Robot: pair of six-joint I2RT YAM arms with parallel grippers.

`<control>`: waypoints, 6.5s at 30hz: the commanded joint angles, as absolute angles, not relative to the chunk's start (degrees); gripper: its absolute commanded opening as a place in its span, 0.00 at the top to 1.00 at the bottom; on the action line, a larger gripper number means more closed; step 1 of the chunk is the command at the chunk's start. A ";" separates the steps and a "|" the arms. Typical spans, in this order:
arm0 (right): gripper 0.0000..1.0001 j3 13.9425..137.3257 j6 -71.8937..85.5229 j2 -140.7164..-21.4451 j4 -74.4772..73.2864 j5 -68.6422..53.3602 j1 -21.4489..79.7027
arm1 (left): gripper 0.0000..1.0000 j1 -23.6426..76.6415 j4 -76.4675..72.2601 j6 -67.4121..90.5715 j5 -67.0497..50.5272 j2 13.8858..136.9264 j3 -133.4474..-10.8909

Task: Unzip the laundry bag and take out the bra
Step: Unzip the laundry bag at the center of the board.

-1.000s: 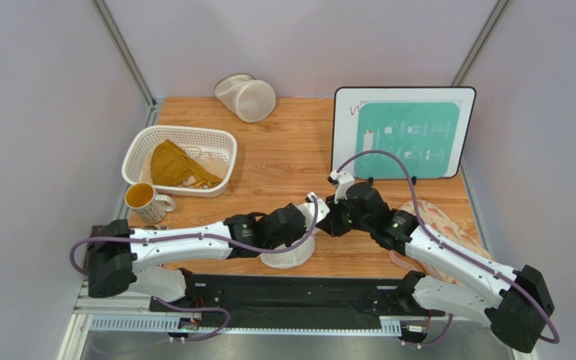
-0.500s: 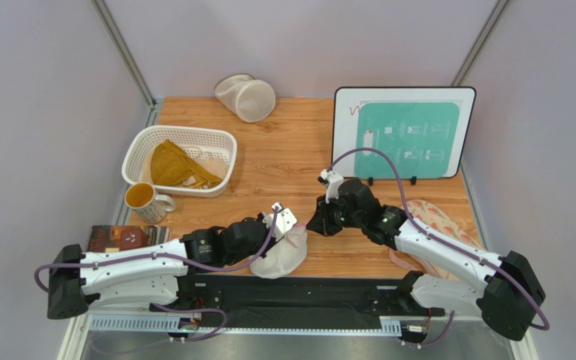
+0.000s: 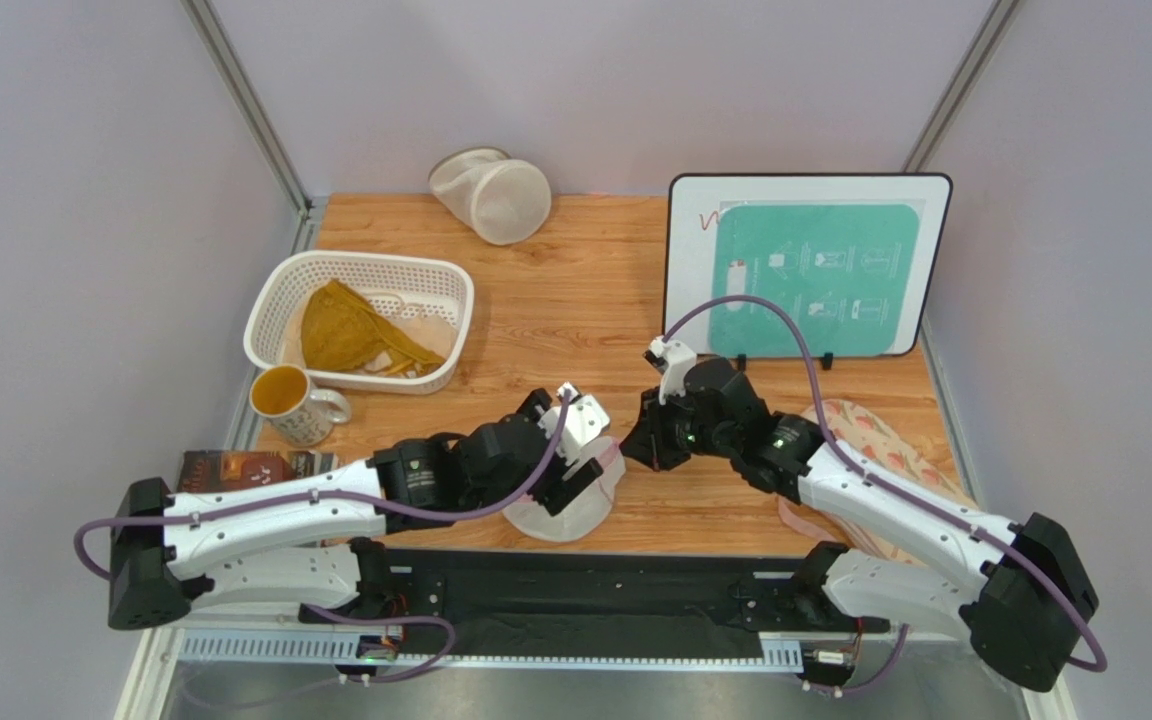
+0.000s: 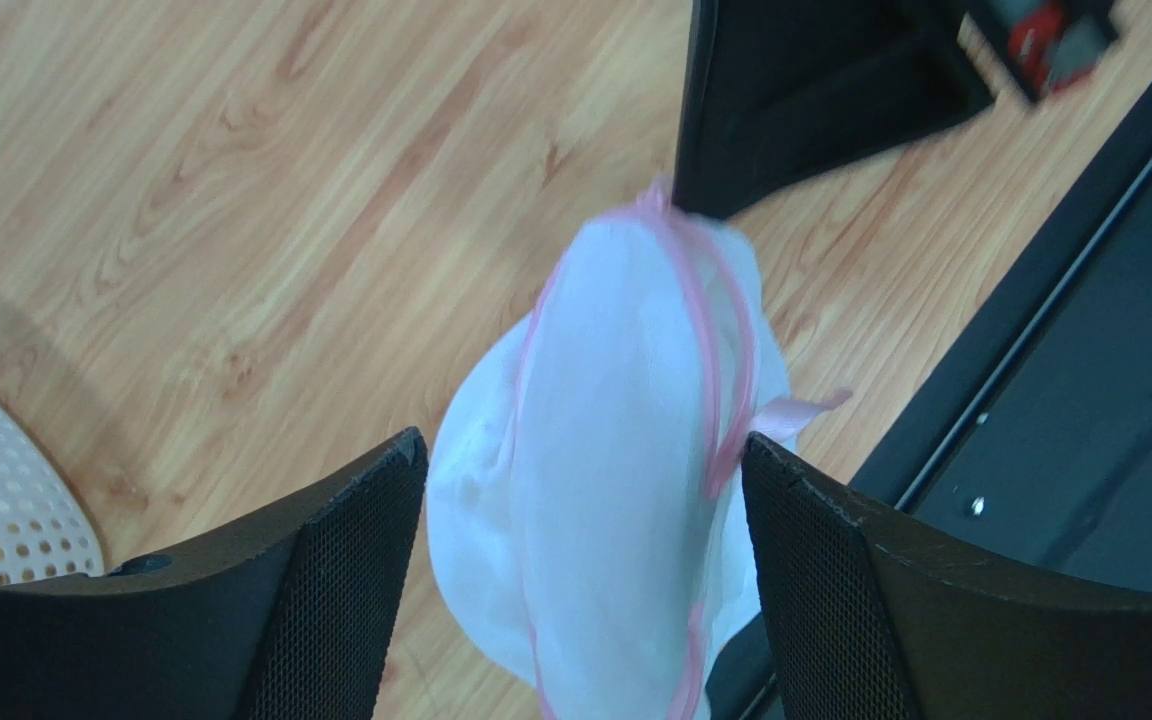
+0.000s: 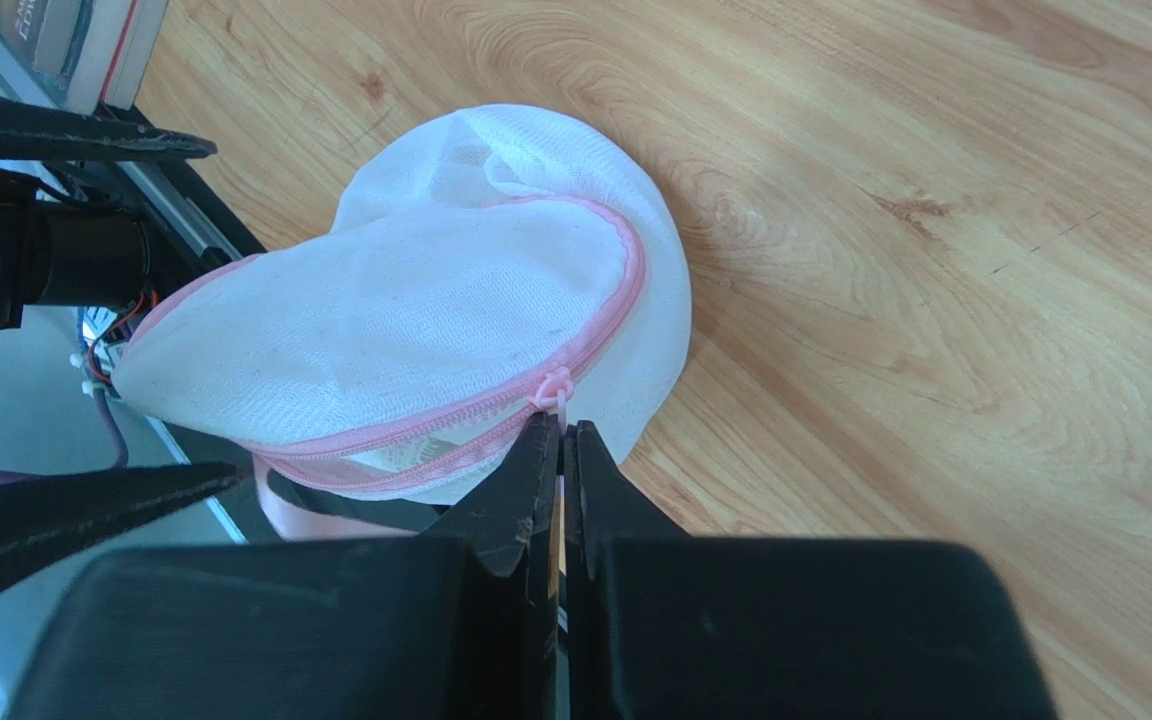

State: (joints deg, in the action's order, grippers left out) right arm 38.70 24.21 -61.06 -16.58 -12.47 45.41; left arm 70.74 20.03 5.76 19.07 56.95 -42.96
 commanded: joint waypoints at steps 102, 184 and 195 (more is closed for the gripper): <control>1.00 34.81 24.96 -47.55 -23.56 -0.18 48.60 | 0.00 64.95 15.91 6.50 2.81 66.26 -54.93; 1.00 32.78 24.52 -55.29 -16.44 -5.98 44.56 | 0.31 68.55 18.72 9.14 7.12 52.64 -39.10; 1.00 31.38 24.87 -53.35 -16.17 -6.42 45.26 | 0.02 68.55 17.14 8.79 5.72 67.49 -53.43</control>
State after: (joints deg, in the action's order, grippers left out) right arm 31.66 24.64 -54.68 -17.08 -7.03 44.88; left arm 68.27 18.83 8.67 6.42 63.09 -48.86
